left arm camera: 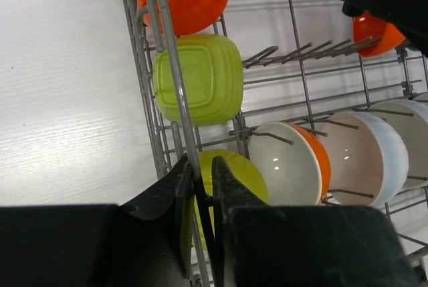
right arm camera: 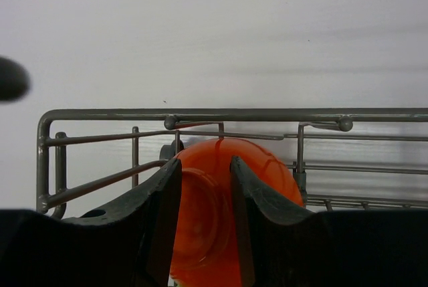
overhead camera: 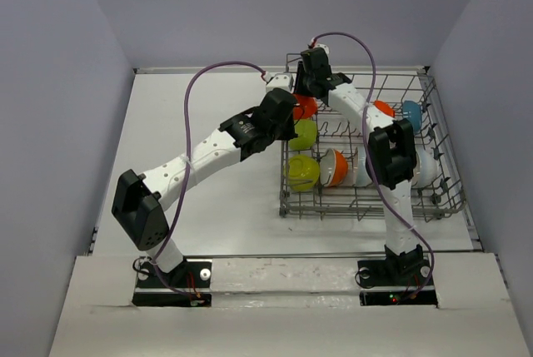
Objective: Load the bowls into the dish rack
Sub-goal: Turn the bowl upside down over the dish rack.
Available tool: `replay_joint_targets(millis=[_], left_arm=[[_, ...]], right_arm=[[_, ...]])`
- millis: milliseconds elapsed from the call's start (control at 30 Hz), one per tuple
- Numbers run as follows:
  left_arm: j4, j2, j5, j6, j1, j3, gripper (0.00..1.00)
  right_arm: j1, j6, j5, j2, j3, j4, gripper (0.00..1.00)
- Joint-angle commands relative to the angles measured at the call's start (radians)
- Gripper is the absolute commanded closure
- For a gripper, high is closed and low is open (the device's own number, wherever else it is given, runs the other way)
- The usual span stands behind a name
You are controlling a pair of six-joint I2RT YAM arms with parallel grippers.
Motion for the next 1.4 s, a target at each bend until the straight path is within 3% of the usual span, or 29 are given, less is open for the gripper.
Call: replay_joint_targets(millis=[0,467,1367], left_arm=[[-0.003,-0.019,-0.017,0.037,0.004,0.060,1.00],[-0.003,-0.010,-0.012,0.037,0.001,0.077,1.00],[-0.009,-0.005,-0.010,0.034,-0.002,0.091,1.00]], right_arm=[[0.000,0.015,-0.054,-0.032,-0.056,0.036,0.59],[0.000,0.018,-0.100,-0.131,-0.179,0.071,0.59],[0.000,0.018,-0.218,-0.225,-0.253,0.064,0.59]])
